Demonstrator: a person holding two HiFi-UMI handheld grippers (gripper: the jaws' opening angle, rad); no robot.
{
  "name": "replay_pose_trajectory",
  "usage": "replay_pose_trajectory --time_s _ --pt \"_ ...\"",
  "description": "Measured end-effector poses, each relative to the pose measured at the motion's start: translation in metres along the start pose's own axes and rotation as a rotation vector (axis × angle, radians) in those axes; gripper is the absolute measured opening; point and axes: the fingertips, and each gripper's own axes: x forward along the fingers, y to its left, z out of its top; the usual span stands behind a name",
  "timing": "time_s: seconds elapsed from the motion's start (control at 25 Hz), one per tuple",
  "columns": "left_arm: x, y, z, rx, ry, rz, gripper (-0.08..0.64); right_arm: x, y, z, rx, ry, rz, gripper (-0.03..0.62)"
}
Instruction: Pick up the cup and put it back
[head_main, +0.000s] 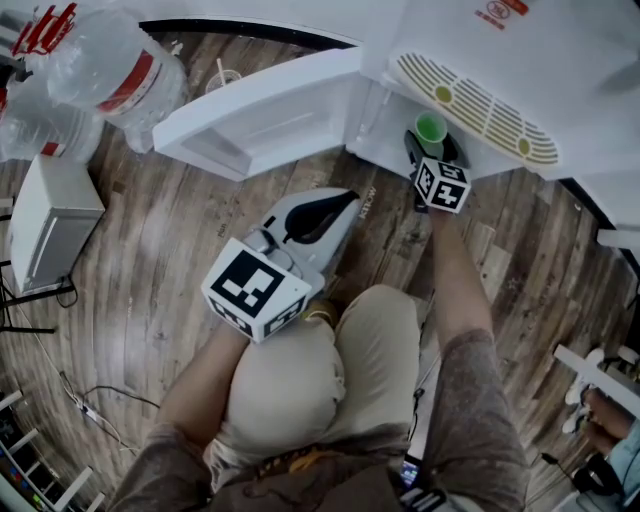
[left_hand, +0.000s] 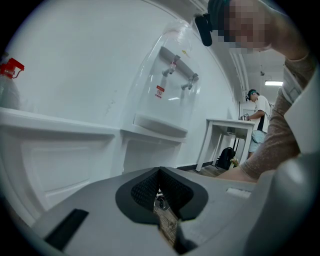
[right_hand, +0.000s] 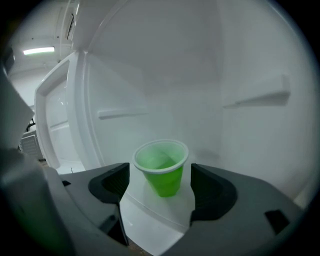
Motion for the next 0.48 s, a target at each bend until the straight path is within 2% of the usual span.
replay_pose_trajectory --time_s 0.12,0.48 --pt "-0.001 -0.003 0.003 0.029 -0.02 -0.009 0.003 -0.01 0.002 0.0 0.012 -0.004 0.009 0.373" --pt "-0.007 -0.023 0.008 0.053 -0.037 -0.017 0.003 -0.056 0.007 0.007 0.005 -0.021 0.03 0.368"
